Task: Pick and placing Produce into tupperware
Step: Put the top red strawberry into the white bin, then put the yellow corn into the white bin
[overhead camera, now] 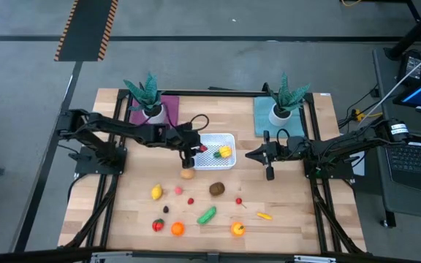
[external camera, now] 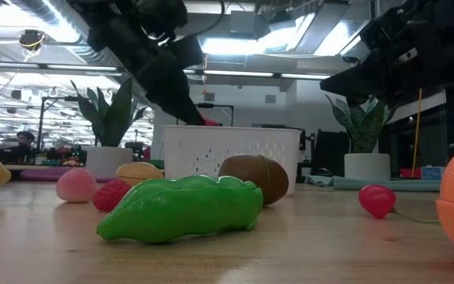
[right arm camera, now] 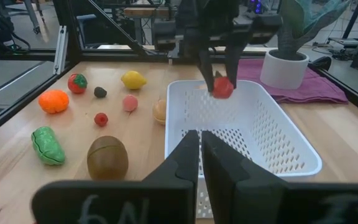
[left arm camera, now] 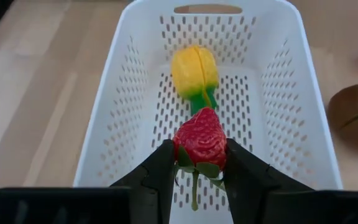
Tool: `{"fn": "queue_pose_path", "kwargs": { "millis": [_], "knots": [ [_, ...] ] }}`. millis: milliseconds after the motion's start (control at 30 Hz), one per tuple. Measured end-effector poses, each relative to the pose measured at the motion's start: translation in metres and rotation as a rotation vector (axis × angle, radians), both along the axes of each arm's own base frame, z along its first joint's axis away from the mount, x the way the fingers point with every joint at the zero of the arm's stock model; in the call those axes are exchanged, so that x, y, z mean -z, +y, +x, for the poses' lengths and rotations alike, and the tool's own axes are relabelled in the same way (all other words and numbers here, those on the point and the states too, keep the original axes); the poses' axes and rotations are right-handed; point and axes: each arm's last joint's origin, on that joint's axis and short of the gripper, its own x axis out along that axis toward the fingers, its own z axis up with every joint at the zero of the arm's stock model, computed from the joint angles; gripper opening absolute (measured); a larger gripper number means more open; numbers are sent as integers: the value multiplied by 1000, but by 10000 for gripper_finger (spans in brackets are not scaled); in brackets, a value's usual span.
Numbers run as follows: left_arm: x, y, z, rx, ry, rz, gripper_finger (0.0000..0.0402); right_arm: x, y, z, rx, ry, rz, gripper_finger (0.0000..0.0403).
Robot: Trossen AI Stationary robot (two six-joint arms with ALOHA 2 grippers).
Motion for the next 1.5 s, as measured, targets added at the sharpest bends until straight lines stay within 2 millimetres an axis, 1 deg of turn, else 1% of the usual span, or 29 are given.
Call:
{"fn": "queue_pose_path", "kwargs": {
  "millis": [200,333,600,967,1133,1300,1500],
  "knots": [
    [8,0,3,2,27,0,102,0,0,0,0,3,0,23],
    [8,0,3,2,20,1,103,0,0,0,0,2,0,23],
    [8,0,3,2,20,1,118,0,0,0,0,3,0,23],
    [6,2,4,-34,9,37,171,0,0,0,-1,2,1,23],
    [6,2,4,-14,13,57,182,0,0,0,0,2,1,23],
    [-5,0,4,4,-52,78,178,0,0,0,0,2,1,23],
    [-23,-5,-5,10,-100,76,166,0,0,0,0,-4,2,23]
  ]
}}
